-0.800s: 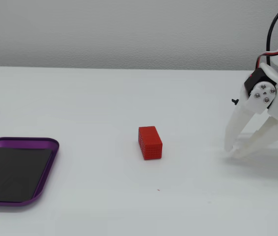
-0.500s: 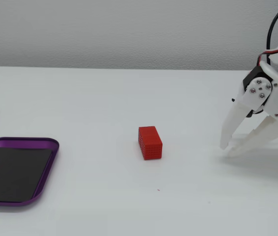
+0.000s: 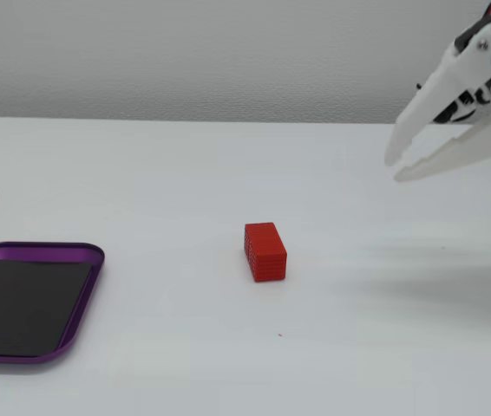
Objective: Pick up the cube and place it in the box.
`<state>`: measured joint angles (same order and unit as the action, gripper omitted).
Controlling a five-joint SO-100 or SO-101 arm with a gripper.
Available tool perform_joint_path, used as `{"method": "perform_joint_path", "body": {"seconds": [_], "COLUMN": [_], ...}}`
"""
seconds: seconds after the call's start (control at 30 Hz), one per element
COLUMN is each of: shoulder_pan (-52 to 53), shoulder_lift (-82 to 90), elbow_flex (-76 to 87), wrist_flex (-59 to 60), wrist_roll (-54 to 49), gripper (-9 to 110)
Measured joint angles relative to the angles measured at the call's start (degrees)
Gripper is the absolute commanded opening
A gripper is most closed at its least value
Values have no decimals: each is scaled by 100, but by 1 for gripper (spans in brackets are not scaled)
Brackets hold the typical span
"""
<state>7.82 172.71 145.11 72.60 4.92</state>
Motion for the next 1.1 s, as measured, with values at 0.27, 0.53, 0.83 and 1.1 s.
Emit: {"method": "perform_joint_path", "body": {"seconds": [0.27, 0.53, 0.83, 1.1], "shoulder_pan": [18, 53, 70, 352], "shoulder_lift": [-3832, -7058, -8446, -8543], "elbow_flex": [-2646, -4140, -4685, -4693], "wrist_flex": [18, 9, -62, -791], "wrist_roll": [-141, -1556, -2347, -2663], "gripper": [0, 17, 29, 29]}}
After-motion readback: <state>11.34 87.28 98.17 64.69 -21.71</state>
